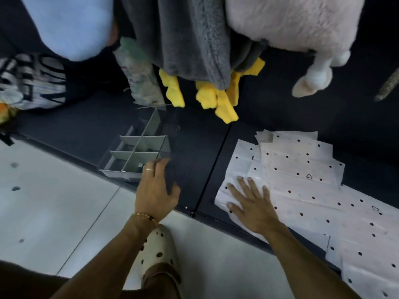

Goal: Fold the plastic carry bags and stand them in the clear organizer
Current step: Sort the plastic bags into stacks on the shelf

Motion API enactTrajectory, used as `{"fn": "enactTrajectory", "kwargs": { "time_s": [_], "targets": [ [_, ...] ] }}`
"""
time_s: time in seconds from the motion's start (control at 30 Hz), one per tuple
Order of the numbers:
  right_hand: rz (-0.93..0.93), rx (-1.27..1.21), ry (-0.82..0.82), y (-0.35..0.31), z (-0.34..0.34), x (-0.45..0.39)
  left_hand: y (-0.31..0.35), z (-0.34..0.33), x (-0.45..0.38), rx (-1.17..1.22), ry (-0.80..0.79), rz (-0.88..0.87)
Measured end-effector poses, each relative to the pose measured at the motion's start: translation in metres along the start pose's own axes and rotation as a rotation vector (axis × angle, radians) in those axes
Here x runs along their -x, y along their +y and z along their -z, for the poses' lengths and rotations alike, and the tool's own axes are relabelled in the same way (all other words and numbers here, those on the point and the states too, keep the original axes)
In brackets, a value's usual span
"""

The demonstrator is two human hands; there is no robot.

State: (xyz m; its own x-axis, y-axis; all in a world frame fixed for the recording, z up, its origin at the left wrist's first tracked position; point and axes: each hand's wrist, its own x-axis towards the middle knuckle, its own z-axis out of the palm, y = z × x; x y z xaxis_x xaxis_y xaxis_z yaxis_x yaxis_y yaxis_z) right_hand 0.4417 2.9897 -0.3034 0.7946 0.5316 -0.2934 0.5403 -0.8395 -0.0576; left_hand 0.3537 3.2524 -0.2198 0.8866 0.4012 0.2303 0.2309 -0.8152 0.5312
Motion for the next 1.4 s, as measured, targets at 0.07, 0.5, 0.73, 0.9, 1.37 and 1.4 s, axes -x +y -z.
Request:
{"fn": "enactTrajectory", "kwargs": {
  "time_s": [0.07,0.5,0.73,0.9,1.37,1.4],
  "targets": [
    [-0.026,0.012,-0.013,0.01,0.007,0.0,-0.01,0.005,0.004,-0.051,0.036,0.018],
    [-0.214,-0.138,0.222,0.047,0.01,0.065,0.05,-0.027,-0.022,-0.353,-0.392,-0.146],
    [-0.321,-0.185,0.233,0.077,-0.002,0.098,0.126,-0.096,-0.047,-0.171,-0.559,-0.301],
    [-0.384,-0.183,0.326,0.096,0.003,0.116,0.16,-0.122,-0.072,-0.161,-0.475,-0.24],
    [-0.76,-0.195,0.055,0.188,-0.055,0.208,0.144,-0.2,0.028,-0.408,-0.609,-0.501],
    [-0.778,-0.193,0.046,0.201,-0.053,0.209,0.146,-0.202,0.03,-0.402,-0.604,-0.488]
  ]
}}
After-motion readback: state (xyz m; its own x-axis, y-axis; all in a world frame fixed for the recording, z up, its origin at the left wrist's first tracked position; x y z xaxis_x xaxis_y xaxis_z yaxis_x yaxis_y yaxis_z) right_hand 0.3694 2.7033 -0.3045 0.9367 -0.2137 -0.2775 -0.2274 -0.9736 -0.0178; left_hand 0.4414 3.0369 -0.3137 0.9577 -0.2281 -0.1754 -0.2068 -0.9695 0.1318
